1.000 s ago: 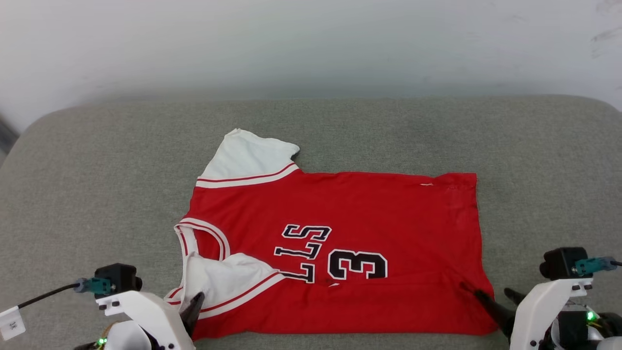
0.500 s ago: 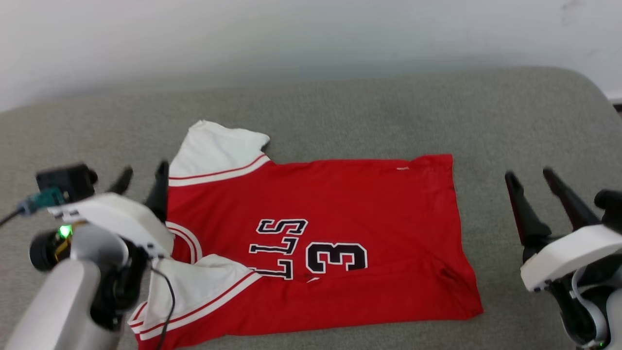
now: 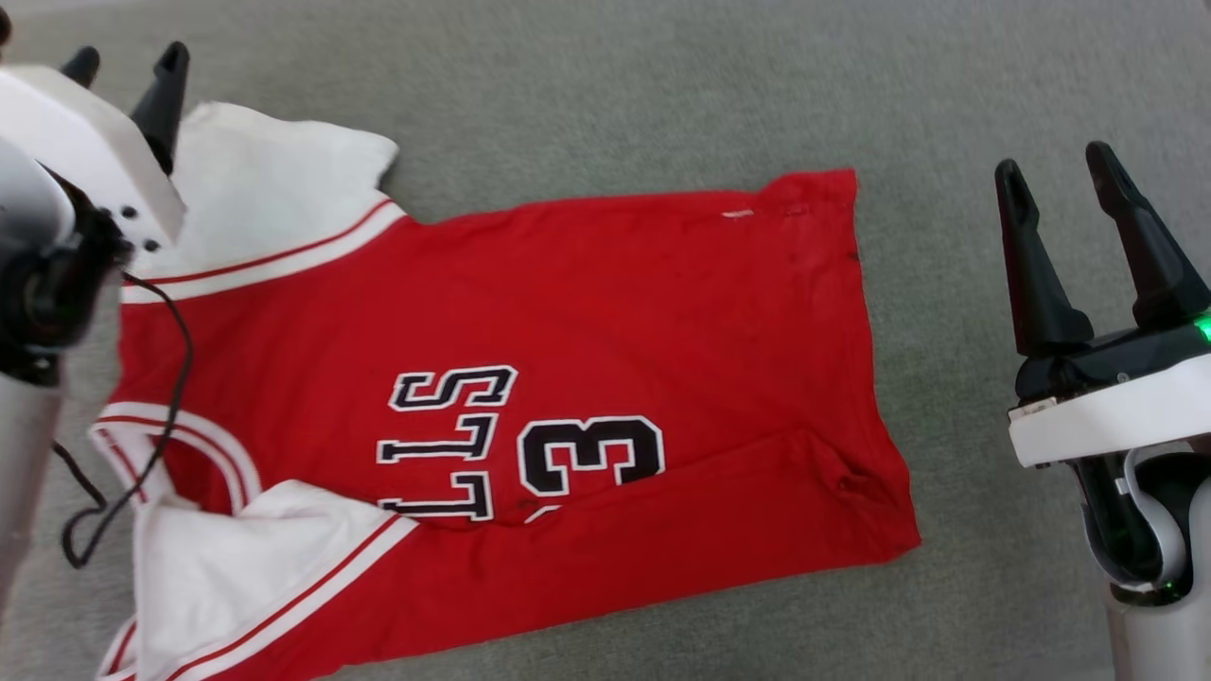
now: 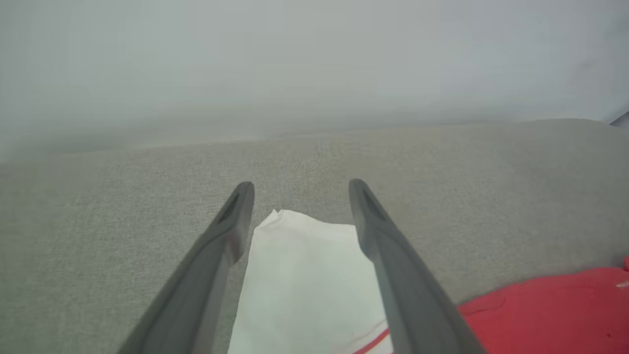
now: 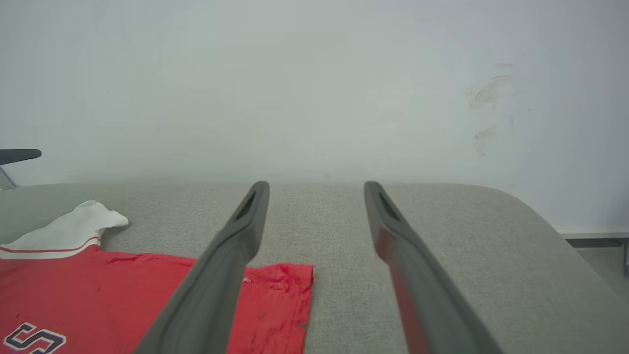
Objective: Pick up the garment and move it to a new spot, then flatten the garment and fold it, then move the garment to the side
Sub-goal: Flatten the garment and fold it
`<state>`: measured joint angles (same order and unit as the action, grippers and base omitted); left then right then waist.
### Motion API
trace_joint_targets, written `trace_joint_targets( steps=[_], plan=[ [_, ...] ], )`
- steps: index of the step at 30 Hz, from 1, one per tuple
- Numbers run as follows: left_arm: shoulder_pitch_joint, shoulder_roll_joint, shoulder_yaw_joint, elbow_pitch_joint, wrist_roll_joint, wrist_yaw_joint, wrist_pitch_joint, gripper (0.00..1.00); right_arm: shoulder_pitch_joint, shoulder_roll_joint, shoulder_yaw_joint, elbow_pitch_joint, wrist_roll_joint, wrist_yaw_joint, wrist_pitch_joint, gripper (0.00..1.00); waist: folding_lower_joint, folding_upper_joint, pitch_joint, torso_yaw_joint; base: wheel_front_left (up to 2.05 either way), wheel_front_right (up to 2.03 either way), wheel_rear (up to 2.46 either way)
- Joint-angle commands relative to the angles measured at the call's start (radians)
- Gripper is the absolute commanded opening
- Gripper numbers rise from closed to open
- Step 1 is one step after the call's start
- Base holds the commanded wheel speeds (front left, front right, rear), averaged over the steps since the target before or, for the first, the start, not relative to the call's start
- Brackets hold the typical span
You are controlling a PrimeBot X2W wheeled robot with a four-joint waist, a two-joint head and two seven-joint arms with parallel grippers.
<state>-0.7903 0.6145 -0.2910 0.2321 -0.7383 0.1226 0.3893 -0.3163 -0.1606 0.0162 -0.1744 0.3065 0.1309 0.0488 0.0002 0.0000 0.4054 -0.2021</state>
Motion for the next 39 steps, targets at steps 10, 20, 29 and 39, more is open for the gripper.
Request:
trace_joint_targets(
  steps=[10,20,29,39],
  plan=[
    [-0.177,0.131,-0.057,0.136,-0.029,-0.063,0.341,1.00,-0.036,0.033,0.035,0.038,0.031,0.000,-0.036,1.00,-0.0002,0.0000,0.174,-0.123,0.00,0.00,0.00],
    [-0.131,0.142,-0.104,0.273,-0.075,0.010,0.612,0.47,-0.048,0.030,0.063,0.088,0.085,0.000,-0.053,1.00,-0.0002,0.0000,0.219,-0.155,0.00,0.00,0.00],
    [-0.108,0.086,-0.089,0.266,-0.091,0.035,0.544,0.00,-0.081,-0.017,0.069,0.149,0.168,0.000,0.018,1.00,-0.0002,0.0000,0.169,-0.124,0.00,0.00,0.00],
    [-0.207,0.012,-0.089,0.222,-0.060,-0.016,0.361,0.00,-0.231,-0.114,0.102,0.390,0.310,0.000,0.311,1.00,-0.0002,0.0000,0.075,-0.006,0.00,0.00,0.00]
  ],
)
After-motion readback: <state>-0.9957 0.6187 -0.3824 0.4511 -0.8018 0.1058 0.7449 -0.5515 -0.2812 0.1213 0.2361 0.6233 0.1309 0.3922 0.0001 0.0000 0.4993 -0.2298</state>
